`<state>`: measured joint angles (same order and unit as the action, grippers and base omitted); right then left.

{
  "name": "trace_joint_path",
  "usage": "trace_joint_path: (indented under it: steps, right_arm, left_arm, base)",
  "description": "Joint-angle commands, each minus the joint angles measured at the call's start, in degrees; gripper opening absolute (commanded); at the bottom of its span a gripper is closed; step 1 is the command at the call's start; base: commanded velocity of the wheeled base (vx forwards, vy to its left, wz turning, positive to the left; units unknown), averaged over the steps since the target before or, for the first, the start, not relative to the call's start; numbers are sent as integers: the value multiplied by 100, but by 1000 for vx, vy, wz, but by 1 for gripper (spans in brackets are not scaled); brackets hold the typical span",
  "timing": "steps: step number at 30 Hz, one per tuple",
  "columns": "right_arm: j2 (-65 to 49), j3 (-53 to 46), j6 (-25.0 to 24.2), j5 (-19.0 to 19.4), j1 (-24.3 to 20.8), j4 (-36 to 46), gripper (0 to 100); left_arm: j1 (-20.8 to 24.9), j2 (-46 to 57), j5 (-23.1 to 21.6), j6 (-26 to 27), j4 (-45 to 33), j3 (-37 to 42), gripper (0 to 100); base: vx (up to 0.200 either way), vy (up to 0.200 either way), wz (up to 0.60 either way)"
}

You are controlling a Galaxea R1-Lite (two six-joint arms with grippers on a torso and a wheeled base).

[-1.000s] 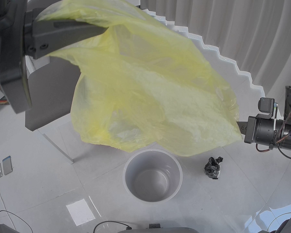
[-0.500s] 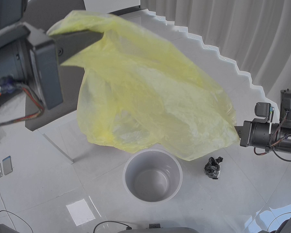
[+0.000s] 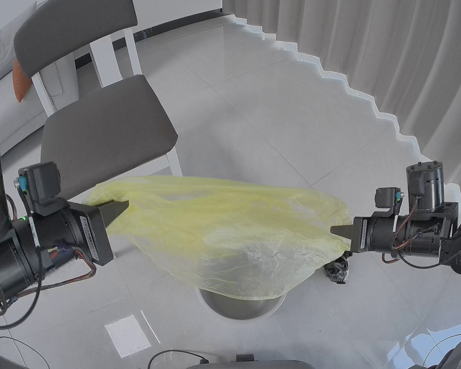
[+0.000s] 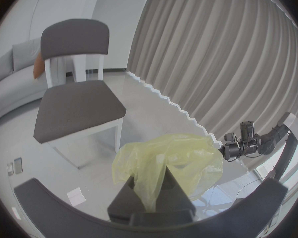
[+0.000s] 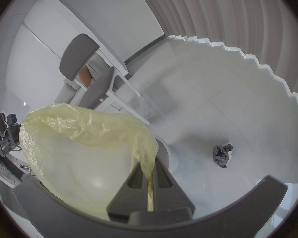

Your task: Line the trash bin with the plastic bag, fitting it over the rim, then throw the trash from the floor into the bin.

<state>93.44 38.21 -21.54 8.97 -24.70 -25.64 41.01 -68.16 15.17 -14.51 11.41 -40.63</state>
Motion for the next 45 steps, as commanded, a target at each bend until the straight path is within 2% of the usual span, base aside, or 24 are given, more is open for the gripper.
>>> trace_joint_path:
  steps: [1,5,9,14,17,21,22,25,28,34,41,42,45]
  right_arm:
    - [596,-50,1,-36,-44,-99,0]
    - [693,-173,18,-36,-44,-231,0]
    - [798,-366,45,-10,18,-565,0]
    - [1080,-410,36,140,97,-741,0]
    - [1572,-428,53,281,141,-838,0]
    - [1941,-542,36,316,229,-1286,0]
    - [2108,-700,45,386,255,-1769,0]
    - [2240,-894,45,412,264,-2314,0]
    - [2328,-894,45,421,264,-2481,0]
    - [2328,-859,36,509,211,-2481,0]
    - [2477,-727,45,518,193,-2446,0]
    - [2644,-630,53,518,193,-2446,0]
    - [2934,-375,62,518,193,-2464,0]
  left_arm:
    - [-172,-576,-101,-544,353,389,0]
    - [-172,-910,-145,-747,599,424,0]
    - [-181,-1402,-479,-773,696,424,0]
    - [-190,-2114,-462,-782,1276,486,0]
    - [-14,-2378,-462,-808,1417,495,0]
    - [153,-2694,-462,-993,1461,416,0]
    - [153,-2896,-453,-1151,1522,363,0]
    - [83,-3151,-471,-1195,1610,345,0]
    - [-58,-3397,-506,-1195,1751,363,0]
    - [-524,-3687,-752,-1186,2234,627,0]
    - [-796,-3960,-1024,-1195,2788,1110,0]
    - [-937,-4206,-1183,-1177,3060,1145,0]
    - [-998,-4645,-1209,-1142,3561,1154,0]
  base:
    - [0,0,0]
    - [0,0,0]
    - [0,0,0]
    - [0,0,0]
    - [0,0,0]
    - [0,0,0]
    - [0,0,0]
    - [0,0,0]
    - [0,0,0]
    - [0,0,0]
    - [0,0,0]
    - [0,0,0]
    - [0,0,0]
